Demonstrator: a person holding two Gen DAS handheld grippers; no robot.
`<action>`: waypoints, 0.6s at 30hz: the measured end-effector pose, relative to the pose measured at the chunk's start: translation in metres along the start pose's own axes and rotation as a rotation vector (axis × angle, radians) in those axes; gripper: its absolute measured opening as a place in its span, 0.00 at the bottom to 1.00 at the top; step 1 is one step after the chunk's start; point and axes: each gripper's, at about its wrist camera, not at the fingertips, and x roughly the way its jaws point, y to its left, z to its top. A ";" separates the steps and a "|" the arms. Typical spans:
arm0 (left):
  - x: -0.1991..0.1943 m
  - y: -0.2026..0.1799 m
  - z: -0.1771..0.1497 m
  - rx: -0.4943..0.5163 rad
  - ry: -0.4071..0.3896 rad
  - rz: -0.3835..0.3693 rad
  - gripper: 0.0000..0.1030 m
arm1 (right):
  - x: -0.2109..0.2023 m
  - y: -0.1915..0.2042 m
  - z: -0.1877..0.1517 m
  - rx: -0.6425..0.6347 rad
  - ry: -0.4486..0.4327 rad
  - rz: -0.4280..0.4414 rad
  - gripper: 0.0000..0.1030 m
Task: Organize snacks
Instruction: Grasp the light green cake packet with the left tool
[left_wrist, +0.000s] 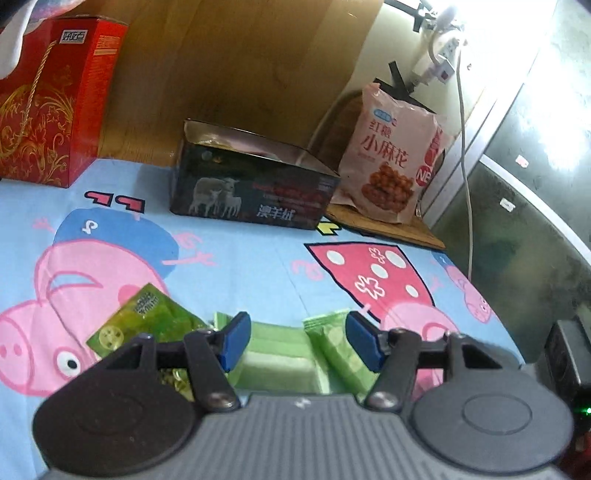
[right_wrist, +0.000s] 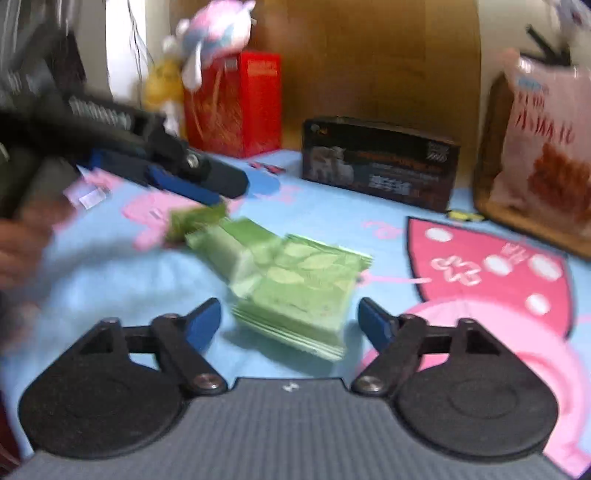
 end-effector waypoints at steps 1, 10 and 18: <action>-0.002 -0.001 -0.001 0.006 -0.001 0.005 0.56 | -0.002 -0.004 0.000 -0.011 -0.007 -0.017 0.73; 0.013 -0.019 0.012 0.032 0.028 -0.007 0.57 | -0.040 -0.067 -0.005 0.181 -0.118 -0.178 0.75; 0.064 -0.044 0.017 0.060 0.161 -0.043 0.57 | -0.030 -0.051 -0.016 0.118 -0.051 -0.095 0.74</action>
